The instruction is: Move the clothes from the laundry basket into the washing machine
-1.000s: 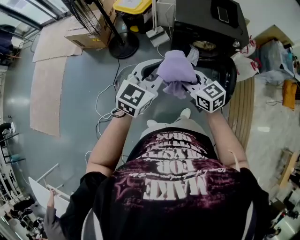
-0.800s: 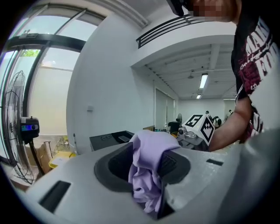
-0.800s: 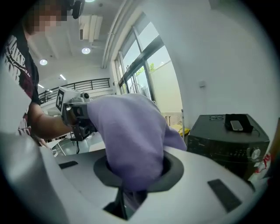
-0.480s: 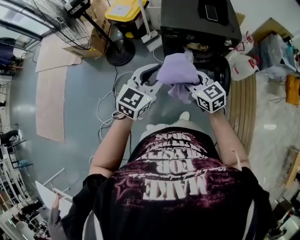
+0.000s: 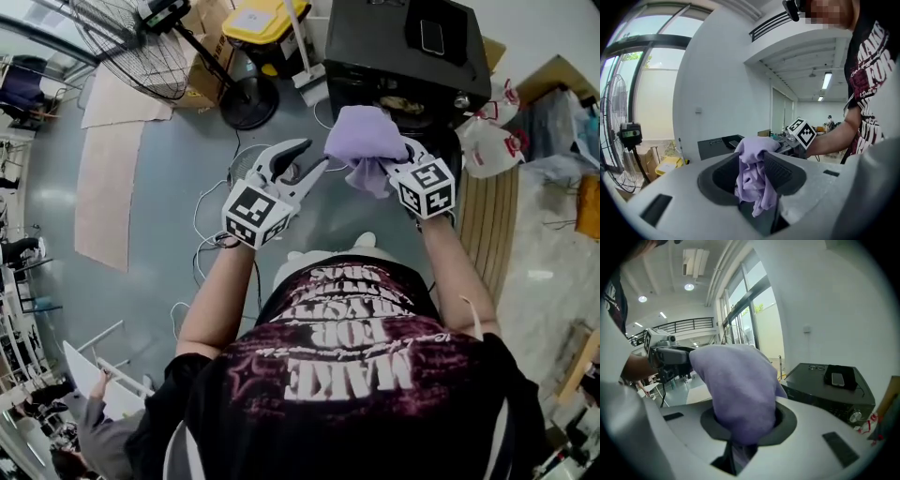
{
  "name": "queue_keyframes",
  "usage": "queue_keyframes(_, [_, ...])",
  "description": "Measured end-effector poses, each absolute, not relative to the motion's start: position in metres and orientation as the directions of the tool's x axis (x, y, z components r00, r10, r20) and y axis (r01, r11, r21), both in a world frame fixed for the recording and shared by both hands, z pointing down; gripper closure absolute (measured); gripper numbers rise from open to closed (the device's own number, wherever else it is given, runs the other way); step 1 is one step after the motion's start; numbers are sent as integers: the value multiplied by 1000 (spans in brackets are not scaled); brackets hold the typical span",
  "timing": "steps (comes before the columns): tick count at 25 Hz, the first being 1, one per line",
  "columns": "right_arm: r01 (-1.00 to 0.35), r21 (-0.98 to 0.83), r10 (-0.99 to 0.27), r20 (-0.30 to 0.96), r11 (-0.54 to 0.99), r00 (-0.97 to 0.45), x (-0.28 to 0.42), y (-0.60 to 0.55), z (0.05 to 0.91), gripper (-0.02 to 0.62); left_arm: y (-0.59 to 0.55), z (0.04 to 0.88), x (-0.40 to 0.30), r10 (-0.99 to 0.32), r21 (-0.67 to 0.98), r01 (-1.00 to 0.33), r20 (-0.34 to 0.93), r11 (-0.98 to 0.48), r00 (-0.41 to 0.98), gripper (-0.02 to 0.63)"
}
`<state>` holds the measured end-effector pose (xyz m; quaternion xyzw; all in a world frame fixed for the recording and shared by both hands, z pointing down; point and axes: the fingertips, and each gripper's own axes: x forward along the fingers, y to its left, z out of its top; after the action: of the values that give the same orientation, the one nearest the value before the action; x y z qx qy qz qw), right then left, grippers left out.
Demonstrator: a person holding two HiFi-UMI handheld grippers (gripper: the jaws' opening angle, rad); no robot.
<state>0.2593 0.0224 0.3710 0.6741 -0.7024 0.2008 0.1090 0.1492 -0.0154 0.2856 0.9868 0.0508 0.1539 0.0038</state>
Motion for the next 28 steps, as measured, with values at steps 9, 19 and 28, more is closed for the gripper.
queue_keyframes(9, [-997, -54, -877, 474, 60, -79, 288, 21, 374, 508, 2, 266, 201, 136, -20, 152, 339, -988, 931, 372])
queue_keyframes(19, [-986, -114, -904, 397, 123, -159, 282, 27, 347, 508, 22, 317, 256, 104, -130, 201, 530, -971, 842, 525])
queue_keyframes(28, [-965, -207, -936, 276, 161, -216, 293, 48, 336, 474, 30, 276, 282, 119, -24, 139, 393, -990, 912, 566])
